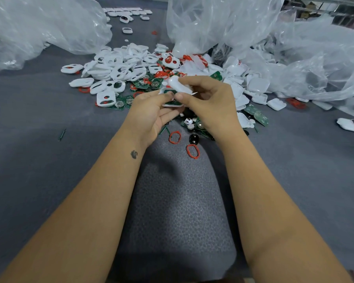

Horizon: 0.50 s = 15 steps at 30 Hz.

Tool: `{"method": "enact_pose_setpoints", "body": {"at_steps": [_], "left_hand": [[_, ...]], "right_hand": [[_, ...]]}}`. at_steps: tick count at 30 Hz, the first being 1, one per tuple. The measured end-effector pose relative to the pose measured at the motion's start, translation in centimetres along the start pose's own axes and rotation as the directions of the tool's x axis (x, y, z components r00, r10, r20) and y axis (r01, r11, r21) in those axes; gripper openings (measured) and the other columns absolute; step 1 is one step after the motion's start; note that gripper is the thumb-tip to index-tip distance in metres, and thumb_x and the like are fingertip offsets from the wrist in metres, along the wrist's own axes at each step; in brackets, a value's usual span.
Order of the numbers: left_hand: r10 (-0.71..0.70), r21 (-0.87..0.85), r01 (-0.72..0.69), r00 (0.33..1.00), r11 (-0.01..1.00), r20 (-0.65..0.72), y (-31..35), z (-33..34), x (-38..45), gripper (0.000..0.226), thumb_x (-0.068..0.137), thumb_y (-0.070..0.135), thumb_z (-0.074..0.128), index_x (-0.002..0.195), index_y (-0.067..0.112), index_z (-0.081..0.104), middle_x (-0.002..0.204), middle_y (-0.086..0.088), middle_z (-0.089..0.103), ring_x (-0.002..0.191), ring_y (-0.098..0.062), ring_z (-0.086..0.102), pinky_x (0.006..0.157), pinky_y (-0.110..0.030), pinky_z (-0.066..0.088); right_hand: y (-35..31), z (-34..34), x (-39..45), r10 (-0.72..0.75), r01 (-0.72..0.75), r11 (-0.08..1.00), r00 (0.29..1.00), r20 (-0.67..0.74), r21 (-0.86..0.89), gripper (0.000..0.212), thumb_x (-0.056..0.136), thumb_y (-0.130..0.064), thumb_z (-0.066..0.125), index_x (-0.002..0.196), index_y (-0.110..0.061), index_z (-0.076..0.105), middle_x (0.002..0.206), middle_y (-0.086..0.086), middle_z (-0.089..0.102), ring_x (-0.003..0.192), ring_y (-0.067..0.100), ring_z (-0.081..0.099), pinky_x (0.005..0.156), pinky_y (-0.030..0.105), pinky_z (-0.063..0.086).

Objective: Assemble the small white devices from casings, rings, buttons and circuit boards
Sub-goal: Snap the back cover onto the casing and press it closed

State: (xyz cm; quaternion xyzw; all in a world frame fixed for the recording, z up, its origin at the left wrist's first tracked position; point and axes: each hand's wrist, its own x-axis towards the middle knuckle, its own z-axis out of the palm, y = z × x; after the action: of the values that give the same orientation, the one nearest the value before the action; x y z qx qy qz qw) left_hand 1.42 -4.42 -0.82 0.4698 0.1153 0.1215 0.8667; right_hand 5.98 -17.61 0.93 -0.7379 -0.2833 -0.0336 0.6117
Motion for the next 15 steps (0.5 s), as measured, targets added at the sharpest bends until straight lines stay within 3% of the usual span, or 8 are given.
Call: {"method": "enact_pose_setpoints", "body": {"at_steps": [4,8,11,15], "left_hand": [[0.006,0.035,-0.007,1.0,0.999,0.03,-0.17,0.09,-0.02,0.018,0.093,-0.003,0.054,0.104,0.0,0.068,0.094,-0.012,0.075,0.088,-0.022,0.073,0.073,-0.029,0.059],[-0.006,0.024,0.006,1.0,1.0,0.018,-0.04,0.16,-0.07,0.017,0.093,-0.005,0.054,0.103,-0.002,0.067,0.091,-0.013,0.075,0.084,-0.022,0.073,0.071,-0.029,0.059],[-0.045,-0.03,0.045,0.999,0.999,-0.013,0.28,0.31,-0.23,0.017,0.096,0.002,0.05,0.103,-0.002,0.065,0.087,-0.015,0.075,0.081,-0.024,0.073,0.069,-0.031,0.06],[-0.109,-0.12,0.105,0.994,0.987,-0.028,0.75,0.42,-0.43,0.031,0.102,0.02,0.039,0.105,-0.001,0.061,0.085,-0.017,0.072,0.077,-0.026,0.072,0.066,-0.036,0.061]], "right_hand": [[-0.12,0.17,-0.15,-0.029,0.038,0.99,0.997,0.066,-0.135,0.02,0.083,-0.01,0.073,0.102,-0.012,0.073,0.102,-0.003,0.072,0.098,0.008,0.062,0.088,0.026,0.048],[-0.24,0.05,-0.14,-0.035,0.043,0.987,0.998,0.053,-0.153,0.028,0.079,-0.007,0.074,0.104,-0.019,0.068,0.099,-0.013,0.069,0.096,-0.002,0.061,0.085,0.015,0.043],[-0.24,-0.03,-0.17,-0.054,0.053,0.988,0.999,-0.003,-0.144,0.033,0.077,-0.005,0.074,0.108,-0.013,0.07,0.1,-0.005,0.07,0.097,0.006,0.063,0.083,0.012,0.043],[-0.05,-0.12,-0.21,-0.073,0.076,0.973,0.997,0.022,-0.217,0.037,0.075,-0.003,0.073,0.11,-0.013,0.071,0.107,-0.005,0.069,0.103,0.006,0.06,0.085,0.007,0.04]]}}
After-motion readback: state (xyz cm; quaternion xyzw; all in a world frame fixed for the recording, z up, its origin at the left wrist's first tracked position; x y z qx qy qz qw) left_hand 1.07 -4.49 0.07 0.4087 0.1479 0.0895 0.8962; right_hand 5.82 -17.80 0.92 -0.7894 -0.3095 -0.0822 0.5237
